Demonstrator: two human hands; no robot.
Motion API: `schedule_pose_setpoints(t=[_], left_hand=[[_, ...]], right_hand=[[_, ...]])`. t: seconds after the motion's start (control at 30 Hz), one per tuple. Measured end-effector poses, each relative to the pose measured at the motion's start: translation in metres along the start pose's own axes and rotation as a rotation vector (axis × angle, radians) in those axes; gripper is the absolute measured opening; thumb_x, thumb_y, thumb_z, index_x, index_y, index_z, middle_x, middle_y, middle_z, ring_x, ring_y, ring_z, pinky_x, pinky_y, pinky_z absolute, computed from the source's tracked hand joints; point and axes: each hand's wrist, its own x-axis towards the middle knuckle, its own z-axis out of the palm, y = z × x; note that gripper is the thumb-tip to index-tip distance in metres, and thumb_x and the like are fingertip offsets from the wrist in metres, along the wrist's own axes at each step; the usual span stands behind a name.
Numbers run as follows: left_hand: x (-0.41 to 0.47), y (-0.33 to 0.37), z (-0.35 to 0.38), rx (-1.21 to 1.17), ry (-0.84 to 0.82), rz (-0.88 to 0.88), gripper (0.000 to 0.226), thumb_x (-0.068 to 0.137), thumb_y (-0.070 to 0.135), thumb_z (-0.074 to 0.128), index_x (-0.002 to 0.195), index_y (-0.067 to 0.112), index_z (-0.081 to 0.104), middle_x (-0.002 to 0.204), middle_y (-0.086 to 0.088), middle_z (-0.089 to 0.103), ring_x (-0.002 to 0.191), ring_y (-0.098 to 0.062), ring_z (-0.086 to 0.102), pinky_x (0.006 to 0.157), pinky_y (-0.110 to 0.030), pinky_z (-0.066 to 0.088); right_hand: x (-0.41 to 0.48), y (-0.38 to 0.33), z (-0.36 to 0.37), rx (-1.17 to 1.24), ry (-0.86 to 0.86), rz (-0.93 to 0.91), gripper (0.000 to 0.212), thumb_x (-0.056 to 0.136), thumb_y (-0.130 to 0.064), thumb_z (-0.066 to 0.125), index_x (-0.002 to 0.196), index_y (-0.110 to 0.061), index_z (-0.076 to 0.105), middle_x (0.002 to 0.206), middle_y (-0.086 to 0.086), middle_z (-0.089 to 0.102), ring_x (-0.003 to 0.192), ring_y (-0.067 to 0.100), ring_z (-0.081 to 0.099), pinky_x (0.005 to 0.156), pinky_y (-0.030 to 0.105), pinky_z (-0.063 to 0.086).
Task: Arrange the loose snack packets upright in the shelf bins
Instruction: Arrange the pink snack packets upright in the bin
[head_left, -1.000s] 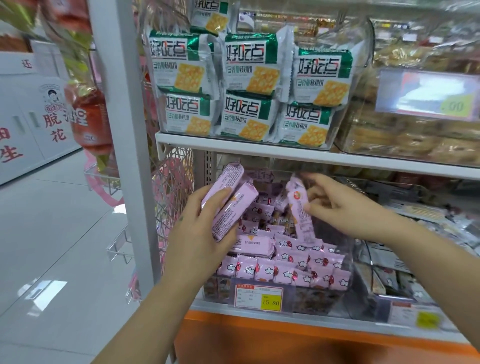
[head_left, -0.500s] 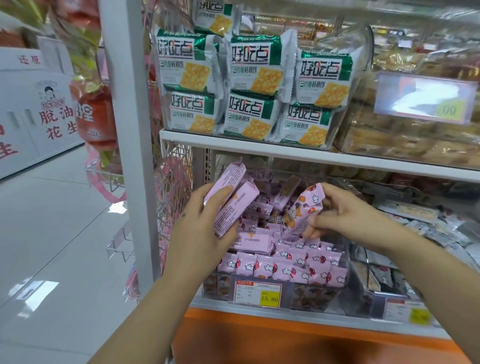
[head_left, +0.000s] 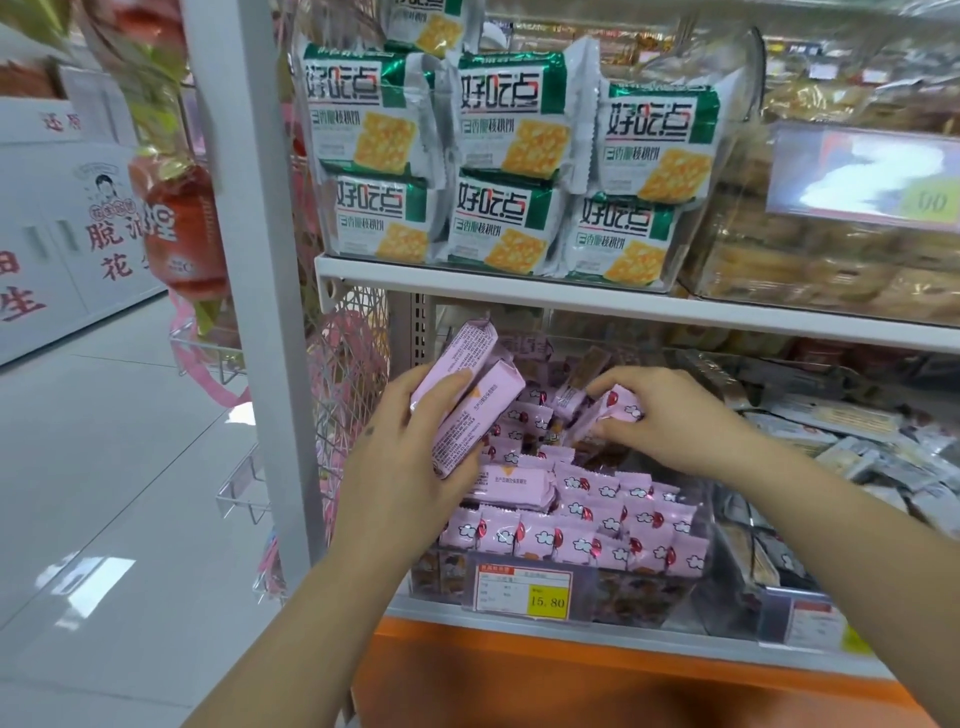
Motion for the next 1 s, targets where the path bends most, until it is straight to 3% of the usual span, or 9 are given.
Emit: schedule_pose_setpoints(t=[0.1, 0.23, 0.4, 0.53, 0.6, 0.7, 0.77, 1.0], left_hand=[[0.001, 0.0, 0.0, -0.001, -0.008, -0.011, 0.072, 0.074, 0.021, 0.078, 0.132, 0.033, 0.038, 0.136, 0.002, 0.04, 0.106, -0.017, 0.051, 0.067, -0.031, 0.05], [0.001, 0.0, 0.001, -0.013, -0.015, -0.019, 0.069, 0.075, 0.021, 0.076, 0.132, 0.034, 0.038, 0.137, 0.005, 0.037, 0.109, -0.018, 0.05, 0.071, -0.031, 0.048], [0.0, -0.002, 0.001, -0.022, -0.033, -0.026, 0.068, 0.077, 0.023, 0.074, 0.133, 0.034, 0.037, 0.139, 0.003, 0.038, 0.111, -0.017, 0.049, 0.072, -0.034, 0.051], [0.0, -0.002, 0.002, -0.026, -0.04, -0.028, 0.067, 0.077, 0.026, 0.072, 0.133, 0.035, 0.037, 0.139, 0.003, 0.037, 0.112, -0.018, 0.049, 0.076, -0.039, 0.055], [0.001, -0.002, 0.003, -0.017, -0.04, -0.028, 0.067, 0.077, 0.027, 0.071, 0.134, 0.035, 0.037, 0.139, 0.004, 0.037, 0.112, -0.018, 0.049, 0.074, -0.04, 0.055], [0.001, -0.001, 0.003, -0.011, -0.034, -0.018, 0.069, 0.076, 0.024, 0.075, 0.133, 0.034, 0.038, 0.138, 0.004, 0.038, 0.112, -0.017, 0.049, 0.074, -0.037, 0.054], [0.001, -0.001, 0.003, -0.011, -0.032, -0.017, 0.069, 0.076, 0.023, 0.076, 0.133, 0.033, 0.038, 0.138, 0.004, 0.038, 0.112, -0.016, 0.048, 0.074, -0.036, 0.053], [0.001, 0.001, 0.003, -0.011, -0.023, -0.018, 0.068, 0.076, 0.023, 0.076, 0.132, 0.032, 0.039, 0.137, 0.004, 0.038, 0.112, -0.015, 0.046, 0.074, -0.038, 0.054]], right_hand=[[0.016, -0.001, 0.016, -0.085, -0.075, -0.014, 0.036, 0.085, -0.03, 0.067, 0.118, -0.02, 0.055, 0.129, 0.007, 0.058, 0.096, 0.023, 0.059, 0.08, 0.032, 0.045], [0.035, -0.006, 0.035, -0.055, -0.26, -0.051, 0.057, 0.088, -0.034, 0.065, 0.136, -0.013, 0.043, 0.139, 0.008, 0.049, 0.119, 0.024, 0.05, 0.086, 0.025, 0.037], [0.042, -0.003, 0.037, -0.041, -0.233, -0.074, 0.055, 0.089, -0.029, 0.064, 0.137, -0.014, 0.042, 0.135, 0.007, 0.052, 0.105, 0.021, 0.054, 0.078, 0.022, 0.035], [0.041, 0.0, 0.043, -0.084, -0.277, -0.102, 0.058, 0.09, -0.031, 0.062, 0.141, -0.015, 0.04, 0.145, 0.004, 0.044, 0.122, 0.023, 0.049, 0.092, 0.023, 0.036], [0.041, -0.002, 0.043, -0.084, -0.26, -0.097, 0.056, 0.089, -0.033, 0.062, 0.14, -0.016, 0.042, 0.142, 0.005, 0.048, 0.122, 0.023, 0.05, 0.094, 0.027, 0.038], [0.038, -0.004, 0.033, -0.163, -0.198, -0.112, 0.045, 0.088, -0.03, 0.064, 0.13, -0.017, 0.052, 0.126, 0.006, 0.059, 0.105, 0.023, 0.055, 0.078, 0.026, 0.039], [0.038, -0.005, 0.024, -0.193, -0.12, -0.119, 0.037, 0.088, -0.025, 0.063, 0.123, -0.016, 0.055, 0.118, 0.008, 0.061, 0.1, 0.023, 0.055, 0.075, 0.029, 0.041], [0.033, -0.013, 0.002, -0.059, 0.079, -0.112, 0.045, 0.091, -0.028, 0.058, 0.133, -0.017, 0.048, 0.127, 0.011, 0.058, 0.109, 0.026, 0.054, 0.073, 0.023, 0.031]])
